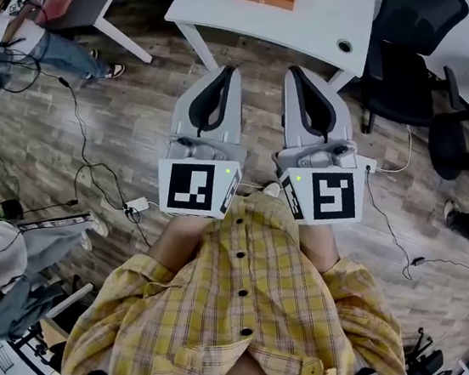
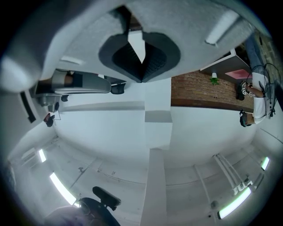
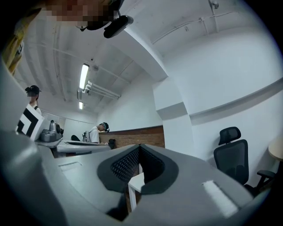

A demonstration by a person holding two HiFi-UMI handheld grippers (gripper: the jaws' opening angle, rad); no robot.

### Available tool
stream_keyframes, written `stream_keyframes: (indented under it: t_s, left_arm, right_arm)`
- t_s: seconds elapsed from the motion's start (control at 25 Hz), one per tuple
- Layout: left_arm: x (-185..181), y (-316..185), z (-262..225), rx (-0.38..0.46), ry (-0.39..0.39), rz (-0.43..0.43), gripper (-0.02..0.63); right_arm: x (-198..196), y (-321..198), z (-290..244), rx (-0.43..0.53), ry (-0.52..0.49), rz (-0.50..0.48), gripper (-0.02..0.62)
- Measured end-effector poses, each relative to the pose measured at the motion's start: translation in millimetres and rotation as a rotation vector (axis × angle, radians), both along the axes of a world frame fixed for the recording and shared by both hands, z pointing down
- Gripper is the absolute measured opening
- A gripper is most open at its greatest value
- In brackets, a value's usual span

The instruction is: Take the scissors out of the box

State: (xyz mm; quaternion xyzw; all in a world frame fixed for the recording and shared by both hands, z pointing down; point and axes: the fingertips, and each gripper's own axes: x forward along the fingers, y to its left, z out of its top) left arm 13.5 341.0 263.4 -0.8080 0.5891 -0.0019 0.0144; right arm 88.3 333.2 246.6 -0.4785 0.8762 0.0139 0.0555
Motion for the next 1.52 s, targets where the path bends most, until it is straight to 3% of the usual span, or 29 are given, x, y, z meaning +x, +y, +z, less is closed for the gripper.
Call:
stream_keyframes:
  t_s: [0.28,0.64,0.96,1.52]
  left_arm:
    - [6.7,-2.6,10.8,-0.024,-0.031,-0.036,0.002]
    - [1.3,-50.2,25.4,-0.041,0.016,-0.001,0.002]
    - [-7.9,-143.6,35.7,-0.051,0.035,0.06,0.002]
    - [-59.7,-303.0,36.9,-0.124,-0.013,0.236,0.002]
  right_arm:
    - [9.9,-9.5,8.9,-0.015,-0.015,-0.017,0.006]
    - [-0.9,-51.4,24.9,-0.064,0.006,0.012,0.006]
    - [-9.4,-138.4,28.7,-0.07,0.02,0.069,0.006]
    - [-74.7,-292.1,25.4,-0.131,0.006,0.181,0.006]
